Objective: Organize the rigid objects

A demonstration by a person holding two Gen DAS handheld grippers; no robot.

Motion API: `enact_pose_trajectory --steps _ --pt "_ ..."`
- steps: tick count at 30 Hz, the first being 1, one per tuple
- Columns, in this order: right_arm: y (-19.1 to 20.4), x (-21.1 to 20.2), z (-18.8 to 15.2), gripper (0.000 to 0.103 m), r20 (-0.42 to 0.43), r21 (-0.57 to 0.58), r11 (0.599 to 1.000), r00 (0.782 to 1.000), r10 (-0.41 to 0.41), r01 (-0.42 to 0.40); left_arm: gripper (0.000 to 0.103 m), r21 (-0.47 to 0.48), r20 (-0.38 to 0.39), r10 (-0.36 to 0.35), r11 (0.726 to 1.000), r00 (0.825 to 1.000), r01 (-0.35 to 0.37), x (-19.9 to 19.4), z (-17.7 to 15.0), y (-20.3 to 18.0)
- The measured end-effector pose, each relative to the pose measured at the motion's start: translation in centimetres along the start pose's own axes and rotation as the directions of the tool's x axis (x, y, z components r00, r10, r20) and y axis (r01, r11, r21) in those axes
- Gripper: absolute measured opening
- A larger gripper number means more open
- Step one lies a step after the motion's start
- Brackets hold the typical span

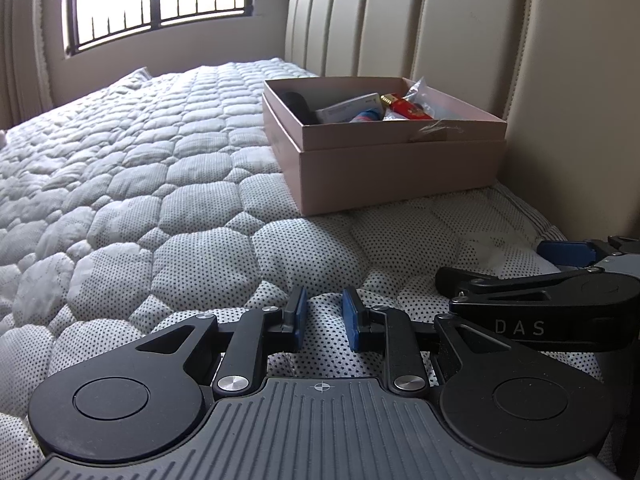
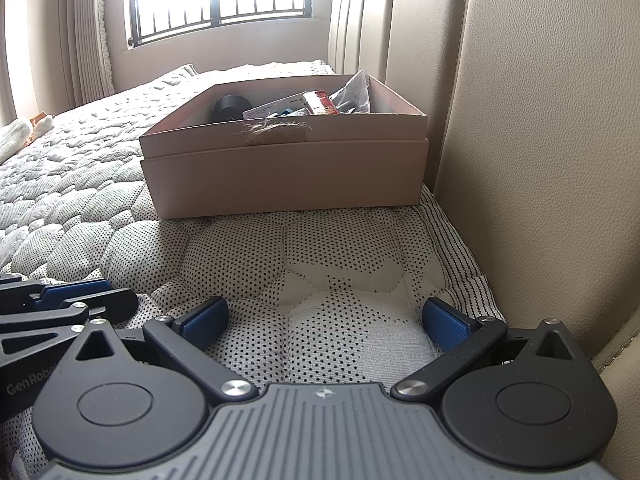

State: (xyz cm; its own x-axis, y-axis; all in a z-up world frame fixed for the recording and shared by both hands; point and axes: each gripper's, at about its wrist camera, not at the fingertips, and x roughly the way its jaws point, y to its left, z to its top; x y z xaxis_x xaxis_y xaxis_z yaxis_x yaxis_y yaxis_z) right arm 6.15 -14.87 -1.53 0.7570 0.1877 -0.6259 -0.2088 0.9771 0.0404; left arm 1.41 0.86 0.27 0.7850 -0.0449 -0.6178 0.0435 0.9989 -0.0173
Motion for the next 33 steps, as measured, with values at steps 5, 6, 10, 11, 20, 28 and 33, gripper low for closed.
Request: enact_pose_trajectory --steps 5,6,10,11,20,28,33 --pt "-0.01 0.0 0.0 0.103 0.0 0.0 1.0 1.0 0.0 0.0 0.025 -0.001 0.0 -0.001 1.0 1.0 0.001 -0.02 0.01 -0.06" --pt "-0.01 0.0 0.0 0.103 0.0 0.0 1.0 1.0 0.0 0.0 0.025 0.001 0.0 0.0 1.0 1.0 0.0 -0.02 0.0 0.0" --pt "-0.01 0.0 0.0 0.103 0.0 0.0 1.0 1.0 0.0 0.0 0.025 0.003 -0.001 0.0 1.0 1.0 0.0 0.03 0.02 0.0" --pt "-0.02 0.0 0.0 0.103 0.0 0.0 1.0 1.0 0.0 0.0 0.025 0.002 -0.001 -0.001 1.0 1.0 0.001 0.04 0.02 0.02" --pt "-0.03 0.01 0.0 0.103 0.0 0.0 1.0 1.0 0.0 0.0 0.025 0.005 0.0 -0.002 1.0 1.0 0.002 0.0 -0.03 -0.03" --pt "-0.03 0.02 0.0 0.103 0.0 0.0 1.0 1.0 0.0 0.0 0.025 0.005 0.0 -0.002 1.0 1.0 0.002 0.04 -0.03 -0.04" --pt "-0.04 0.01 0.0 0.103 0.0 0.0 1.0 1.0 0.001 -0.001 0.025 0.007 0.001 -0.001 1.0 1.0 0.001 0.04 -0.04 -0.07"
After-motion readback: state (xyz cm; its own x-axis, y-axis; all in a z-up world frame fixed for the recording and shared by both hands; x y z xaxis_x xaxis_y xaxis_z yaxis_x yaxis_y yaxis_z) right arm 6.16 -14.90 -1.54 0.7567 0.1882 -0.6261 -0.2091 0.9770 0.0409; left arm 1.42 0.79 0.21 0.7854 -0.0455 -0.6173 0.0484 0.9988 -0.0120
